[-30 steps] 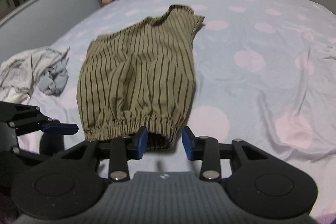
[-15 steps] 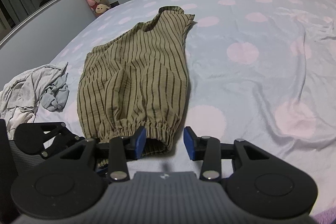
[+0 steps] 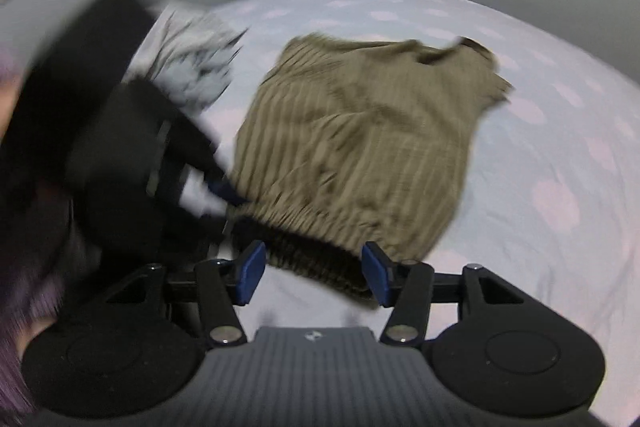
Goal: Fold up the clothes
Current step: 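Grasp the waistband with the right gripper while the left gripper holds it, lifting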
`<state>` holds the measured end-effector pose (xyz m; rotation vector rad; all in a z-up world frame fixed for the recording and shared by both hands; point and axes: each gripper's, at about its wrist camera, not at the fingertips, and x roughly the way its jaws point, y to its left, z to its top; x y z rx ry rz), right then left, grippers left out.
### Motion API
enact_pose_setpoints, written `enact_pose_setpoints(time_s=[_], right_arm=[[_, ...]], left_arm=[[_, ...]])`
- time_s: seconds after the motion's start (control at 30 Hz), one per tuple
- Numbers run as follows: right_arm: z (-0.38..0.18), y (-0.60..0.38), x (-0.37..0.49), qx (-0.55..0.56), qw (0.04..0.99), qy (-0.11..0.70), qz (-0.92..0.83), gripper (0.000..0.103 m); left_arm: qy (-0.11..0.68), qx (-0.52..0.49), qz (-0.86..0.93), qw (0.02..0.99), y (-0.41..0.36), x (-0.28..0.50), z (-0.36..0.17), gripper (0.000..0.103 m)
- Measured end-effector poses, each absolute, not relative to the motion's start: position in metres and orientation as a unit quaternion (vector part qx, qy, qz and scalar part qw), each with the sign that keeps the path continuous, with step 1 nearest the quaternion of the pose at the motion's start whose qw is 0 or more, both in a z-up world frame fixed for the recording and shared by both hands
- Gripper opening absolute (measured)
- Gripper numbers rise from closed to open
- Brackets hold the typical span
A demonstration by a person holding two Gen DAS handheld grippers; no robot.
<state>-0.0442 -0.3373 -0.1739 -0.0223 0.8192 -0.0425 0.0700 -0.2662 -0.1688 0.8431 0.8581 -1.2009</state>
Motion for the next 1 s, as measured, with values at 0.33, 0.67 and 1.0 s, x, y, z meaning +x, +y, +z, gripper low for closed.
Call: enact_pose_setpoints(time_s=[0.33, 0.67, 1.0], right_arm=[[-0.233, -0.268, -0.026, -0.376, 0.827, 0.418, -0.035, 0.077], [-0.269, -0.262, -0.028, -0.496, 0.776, 0.387, -0.056, 0.068], [-0.244, -0.284, -0.03, -0.421, 0.823, 0.37, -0.088, 0.026]], left_arm=[[0.416, 0.32, -0.55, 0.65, -0.262, 0.092, -0.155, 0.014], [0.43, 0.294, -0.555, 0.648, -0.257, 0.102, -0.157, 0.014], [0.304, 0.416, -0.541, 0.664, -0.253, 0.051, -0.169, 0.025]])
